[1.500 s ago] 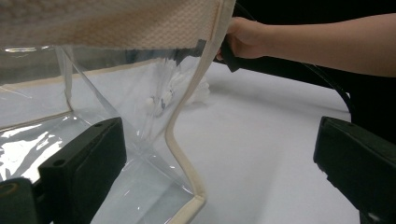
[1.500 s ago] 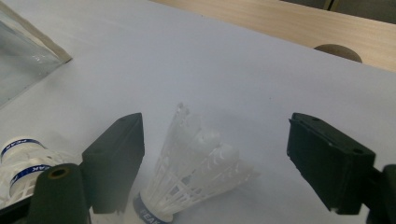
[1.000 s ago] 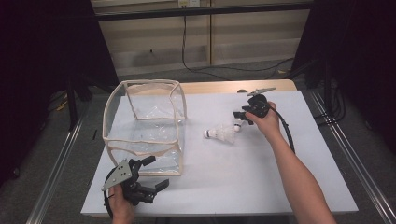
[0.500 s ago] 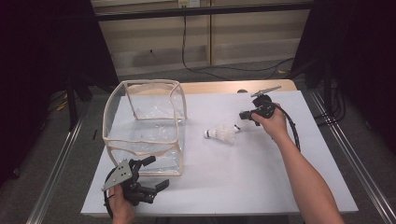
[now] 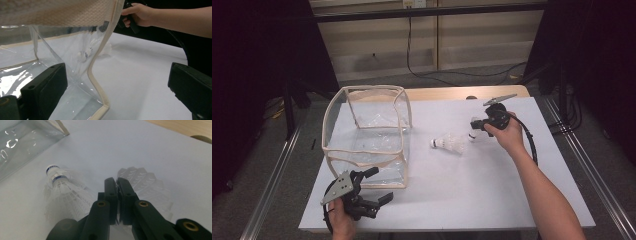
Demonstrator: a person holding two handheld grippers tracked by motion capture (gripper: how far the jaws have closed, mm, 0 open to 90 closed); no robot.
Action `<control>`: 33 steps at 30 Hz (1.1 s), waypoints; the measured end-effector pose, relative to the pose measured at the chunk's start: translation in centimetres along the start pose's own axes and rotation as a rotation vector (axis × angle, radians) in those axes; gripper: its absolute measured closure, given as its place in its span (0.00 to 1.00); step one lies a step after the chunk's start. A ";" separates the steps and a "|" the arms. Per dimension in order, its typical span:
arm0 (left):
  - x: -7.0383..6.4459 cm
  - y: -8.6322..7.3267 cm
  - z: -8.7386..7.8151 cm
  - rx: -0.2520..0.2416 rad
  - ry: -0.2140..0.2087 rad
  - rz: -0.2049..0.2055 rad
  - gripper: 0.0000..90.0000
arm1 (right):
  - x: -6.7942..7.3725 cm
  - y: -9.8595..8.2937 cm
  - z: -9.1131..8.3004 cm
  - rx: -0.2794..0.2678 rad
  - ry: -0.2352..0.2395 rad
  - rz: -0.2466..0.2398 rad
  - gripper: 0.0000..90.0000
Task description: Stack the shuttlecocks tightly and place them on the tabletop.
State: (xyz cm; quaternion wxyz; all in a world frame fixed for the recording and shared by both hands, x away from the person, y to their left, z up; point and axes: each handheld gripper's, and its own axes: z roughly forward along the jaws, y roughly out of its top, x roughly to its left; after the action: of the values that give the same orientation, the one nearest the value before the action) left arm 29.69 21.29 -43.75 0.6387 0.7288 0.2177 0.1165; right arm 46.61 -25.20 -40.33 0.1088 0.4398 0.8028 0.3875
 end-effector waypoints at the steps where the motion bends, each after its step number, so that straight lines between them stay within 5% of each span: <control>1: 0.0 0.0 0.0 0.000 0.001 -0.001 0.03 | 0.0 -0.2 0.1 0.005 0.000 -0.001 0.96; 9: -0.1 0.0 0.0 0.001 -0.001 -0.002 0.03 | 0.0 -0.9 -0.5 0.024 0.014 0.006 0.91; 13: -0.1 0.1 0.0 0.000 0.000 0.003 0.03 | 0.1 -1.5 -0.3 0.086 0.019 0.002 0.88; 14: -0.1 0.1 0.0 0.001 0.000 0.004 0.03 | 0.2 -1.7 -0.2 0.094 0.020 -0.008 0.93; 33: -0.1 0.1 0.0 0.002 -0.001 0.005 0.03 | 0.9 -2.8 -1.4 0.003 0.057 0.014 0.99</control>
State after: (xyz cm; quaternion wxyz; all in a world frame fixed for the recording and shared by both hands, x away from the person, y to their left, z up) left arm 29.59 21.20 -43.62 0.6376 0.7302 0.2156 0.1174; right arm 43.61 -26.08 -41.26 0.0826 0.4344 0.8031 0.3993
